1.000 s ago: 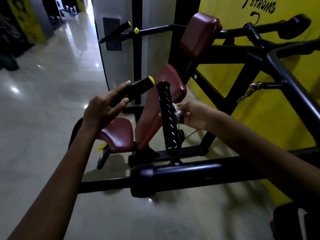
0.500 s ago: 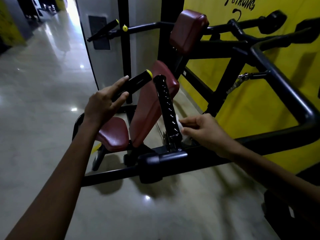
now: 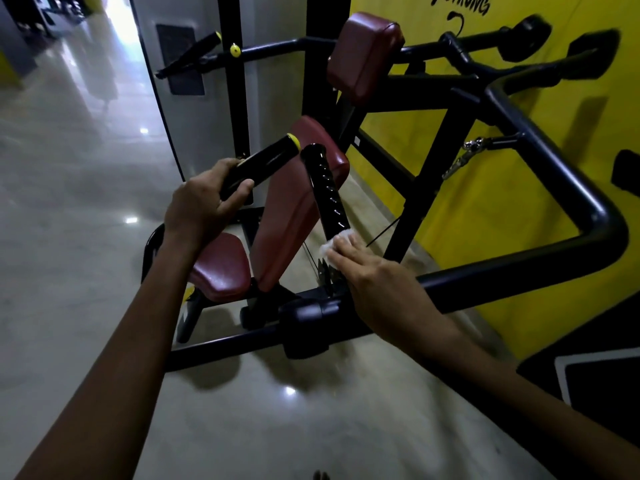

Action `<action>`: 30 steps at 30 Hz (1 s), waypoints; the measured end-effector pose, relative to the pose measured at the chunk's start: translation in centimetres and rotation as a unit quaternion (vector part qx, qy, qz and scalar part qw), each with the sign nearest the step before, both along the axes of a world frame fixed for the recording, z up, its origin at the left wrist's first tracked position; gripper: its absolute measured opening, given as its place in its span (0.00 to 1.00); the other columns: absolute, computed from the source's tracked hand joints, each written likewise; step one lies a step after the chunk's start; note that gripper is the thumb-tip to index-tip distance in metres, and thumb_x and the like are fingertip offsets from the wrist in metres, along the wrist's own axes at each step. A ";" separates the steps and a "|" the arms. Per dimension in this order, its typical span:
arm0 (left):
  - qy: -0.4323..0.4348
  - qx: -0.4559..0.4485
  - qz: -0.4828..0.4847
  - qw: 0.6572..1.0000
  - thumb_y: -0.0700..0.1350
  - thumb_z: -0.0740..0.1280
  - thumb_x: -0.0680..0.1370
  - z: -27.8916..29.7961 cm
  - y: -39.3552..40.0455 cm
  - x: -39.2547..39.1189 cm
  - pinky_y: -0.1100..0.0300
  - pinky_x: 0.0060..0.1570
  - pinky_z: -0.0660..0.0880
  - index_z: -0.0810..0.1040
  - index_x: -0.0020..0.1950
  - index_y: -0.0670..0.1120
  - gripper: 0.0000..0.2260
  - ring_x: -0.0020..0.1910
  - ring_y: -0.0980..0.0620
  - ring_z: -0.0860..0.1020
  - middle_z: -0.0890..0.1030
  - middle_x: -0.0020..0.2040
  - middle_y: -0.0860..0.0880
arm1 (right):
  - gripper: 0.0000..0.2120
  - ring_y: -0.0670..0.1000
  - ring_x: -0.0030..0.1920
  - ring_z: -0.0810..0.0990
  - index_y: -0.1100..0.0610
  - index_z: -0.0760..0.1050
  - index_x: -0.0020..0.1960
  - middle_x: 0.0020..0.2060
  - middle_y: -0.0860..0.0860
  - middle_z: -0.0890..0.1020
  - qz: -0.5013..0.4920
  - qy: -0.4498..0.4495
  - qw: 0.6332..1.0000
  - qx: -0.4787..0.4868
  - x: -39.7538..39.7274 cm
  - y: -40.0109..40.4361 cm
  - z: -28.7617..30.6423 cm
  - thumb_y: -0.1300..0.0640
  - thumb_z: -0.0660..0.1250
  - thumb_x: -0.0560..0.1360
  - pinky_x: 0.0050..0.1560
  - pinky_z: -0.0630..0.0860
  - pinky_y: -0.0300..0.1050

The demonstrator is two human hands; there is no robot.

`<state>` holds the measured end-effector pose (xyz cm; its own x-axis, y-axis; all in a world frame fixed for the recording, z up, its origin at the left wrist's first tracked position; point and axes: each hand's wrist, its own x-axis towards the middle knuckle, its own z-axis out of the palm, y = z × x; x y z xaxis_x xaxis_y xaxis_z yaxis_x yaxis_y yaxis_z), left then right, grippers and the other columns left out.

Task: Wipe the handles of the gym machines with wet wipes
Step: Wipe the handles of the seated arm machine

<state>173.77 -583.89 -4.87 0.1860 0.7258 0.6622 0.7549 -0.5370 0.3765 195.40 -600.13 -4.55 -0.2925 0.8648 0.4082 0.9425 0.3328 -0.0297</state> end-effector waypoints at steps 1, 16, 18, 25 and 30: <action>0.000 -0.002 0.002 1.000 0.63 0.52 0.73 0.0 0.0 0.0 0.53 0.39 0.72 0.74 0.64 0.45 0.30 0.43 0.36 0.80 0.81 0.46 0.37 | 0.28 0.59 0.58 0.79 0.64 0.76 0.60 0.59 0.61 0.78 0.009 0.002 1.000 -0.006 0.2 -0.4 0.0 0.74 0.71 0.61 0.44 0.80 0.52; 0.088 0.126 0.031 0.988 0.51 0.62 0.76 -1.9 0.1 0.6 0.53 0.33 0.71 0.58 0.74 0.48 0.27 0.41 0.39 0.76 0.76 0.53 0.38 | 0.18 0.58 0.63 0.74 0.57 0.71 0.67 0.67 0.57 0.71 -0.028 0.154 0.986 -0.057 0.5 2.0 2.0 0.66 0.61 0.78 0.63 0.72 0.52; 0.097 0.121 0.032 0.987 0.51 0.62 0.75 -1.9 0.1 0.6 0.51 0.36 0.72 0.58 0.74 0.49 0.29 0.43 0.39 0.76 0.76 0.56 0.38 | 0.18 0.55 0.68 0.69 0.57 0.70 0.68 0.69 0.56 0.68 -0.024 0.160 0.984 -0.069 0.2 3.4 2.5 0.64 0.59 0.79 0.68 0.66 0.44; 0.103 0.098 0.034 0.989 0.50 0.60 0.75 -1.9 -0.2 0.9 0.49 0.43 0.71 0.59 0.74 0.49 0.28 0.49 0.38 0.75 0.74 0.61 0.38 | 0.19 0.56 0.68 0.69 0.57 0.68 0.69 0.70 0.55 0.67 -0.045 0.133 0.987 -0.072 -0.6 2.6 1.7 0.65 0.58 0.79 0.67 0.69 0.51; 0.121 0.095 0.039 0.987 0.51 0.61 0.72 -1.6 -0.6 1.6 0.46 0.50 0.71 0.59 0.74 0.46 0.31 0.54 0.38 0.75 0.70 0.67 0.36 | 0.20 0.61 0.63 0.74 0.58 0.69 0.69 0.71 0.59 0.66 -0.090 0.118 0.986 -0.078 -1.2 4.6 2.8 0.67 0.57 0.78 0.62 0.72 0.51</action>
<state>175.33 -584.49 -6.51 0.3033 0.6114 0.7309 0.8526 -0.5166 0.0784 194.23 -595.48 -1.72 -0.0418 0.9517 0.3042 0.9465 0.1352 -0.2928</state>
